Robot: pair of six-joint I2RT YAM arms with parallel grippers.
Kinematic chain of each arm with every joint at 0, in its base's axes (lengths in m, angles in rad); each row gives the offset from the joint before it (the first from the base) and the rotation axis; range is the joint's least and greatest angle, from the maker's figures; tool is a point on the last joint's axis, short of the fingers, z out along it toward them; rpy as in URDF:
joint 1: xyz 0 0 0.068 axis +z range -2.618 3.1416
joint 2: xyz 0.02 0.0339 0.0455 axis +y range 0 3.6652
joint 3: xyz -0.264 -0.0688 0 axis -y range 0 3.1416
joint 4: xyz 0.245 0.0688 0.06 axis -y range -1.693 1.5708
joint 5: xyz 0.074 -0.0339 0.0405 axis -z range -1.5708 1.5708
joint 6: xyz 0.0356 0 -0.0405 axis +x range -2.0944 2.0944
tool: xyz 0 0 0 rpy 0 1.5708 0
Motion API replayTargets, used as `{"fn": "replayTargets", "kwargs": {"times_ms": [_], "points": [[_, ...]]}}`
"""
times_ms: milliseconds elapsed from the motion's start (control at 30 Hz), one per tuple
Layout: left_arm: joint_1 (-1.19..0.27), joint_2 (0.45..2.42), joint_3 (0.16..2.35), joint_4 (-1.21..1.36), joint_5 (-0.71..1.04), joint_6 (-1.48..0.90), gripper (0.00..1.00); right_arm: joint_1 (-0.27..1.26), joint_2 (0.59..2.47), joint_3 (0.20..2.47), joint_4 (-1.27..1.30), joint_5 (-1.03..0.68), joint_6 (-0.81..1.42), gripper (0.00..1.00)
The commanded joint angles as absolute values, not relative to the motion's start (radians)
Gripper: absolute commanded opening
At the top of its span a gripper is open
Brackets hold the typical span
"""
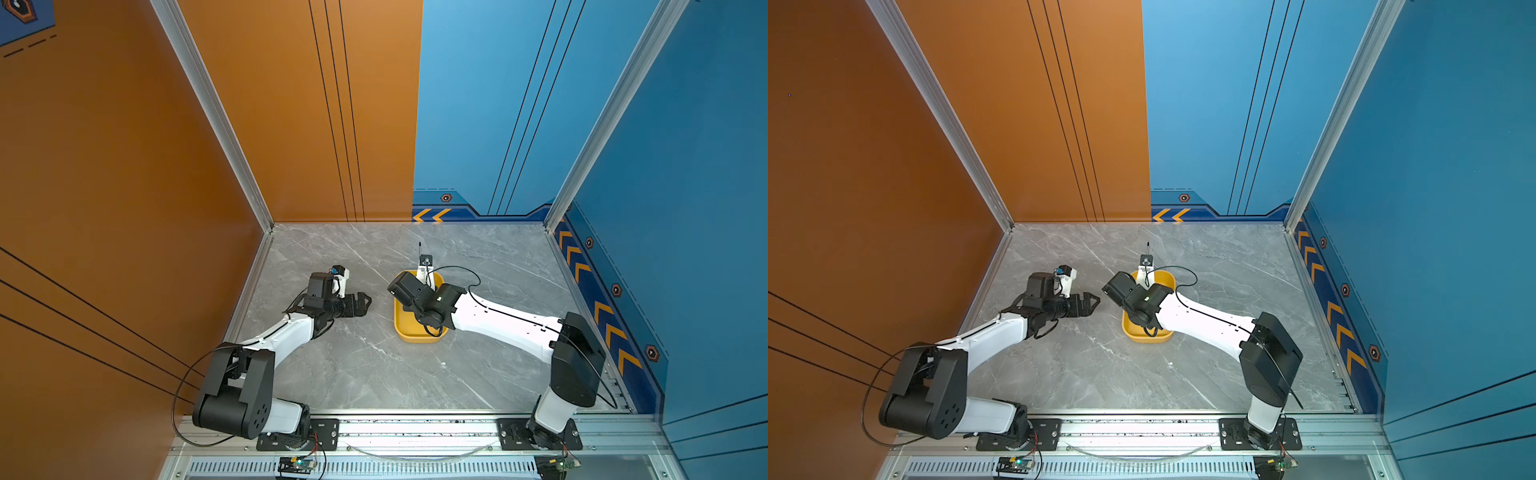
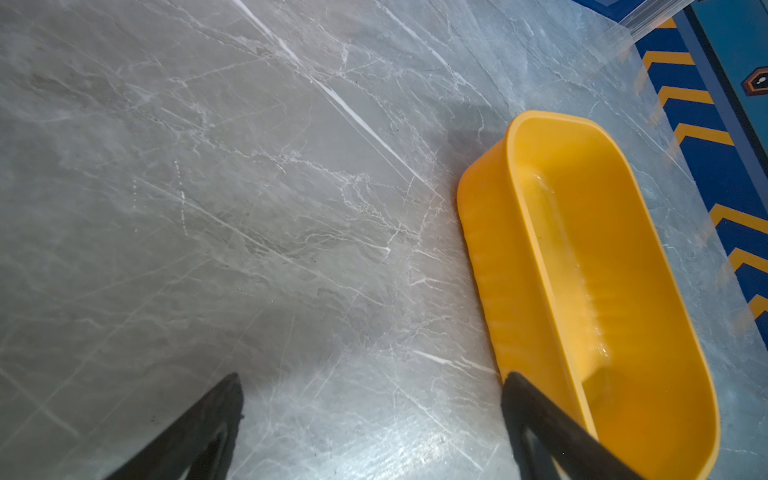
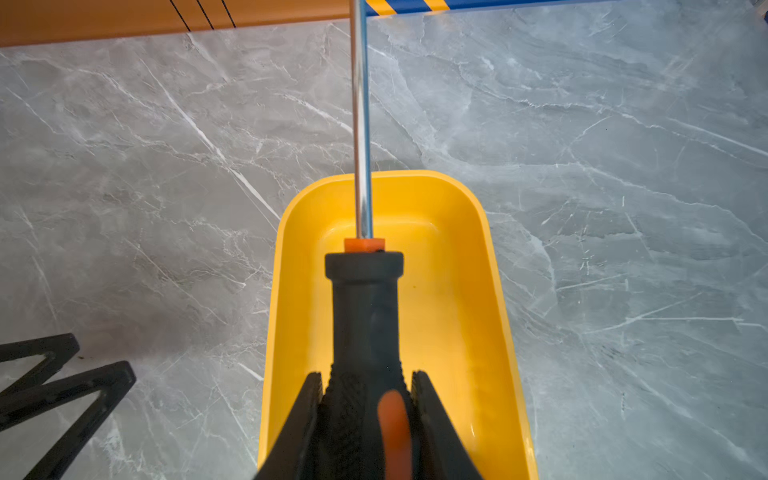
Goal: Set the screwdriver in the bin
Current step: 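Lift the screwdriver with the right gripper and carry it over the yellow bin, then lower the screwdriver into the yellow bin and open the right gripper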
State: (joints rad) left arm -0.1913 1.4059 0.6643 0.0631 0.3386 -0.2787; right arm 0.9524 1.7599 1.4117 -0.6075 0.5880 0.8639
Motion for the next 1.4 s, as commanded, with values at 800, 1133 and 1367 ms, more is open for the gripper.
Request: {"fn": "replayTargets", "kwargs": {"times_ms": [800,1133,1367], "points": [[-0.194,1.381,0.677,0.049,0.345,-0.272,0.98,0.938,1.909,1.361,-0.666,0.439,0.964,0.07],[-0.193,1.381,0.676,0.045,0.340,-0.272,0.98,0.923,1.955,1.365,-0.666,0.404,0.966,0.06],[-0.195,1.388,0.678,0.044,0.340,-0.271,0.98,0.917,1.980,1.367,-0.665,0.387,0.964,0.07]]}}
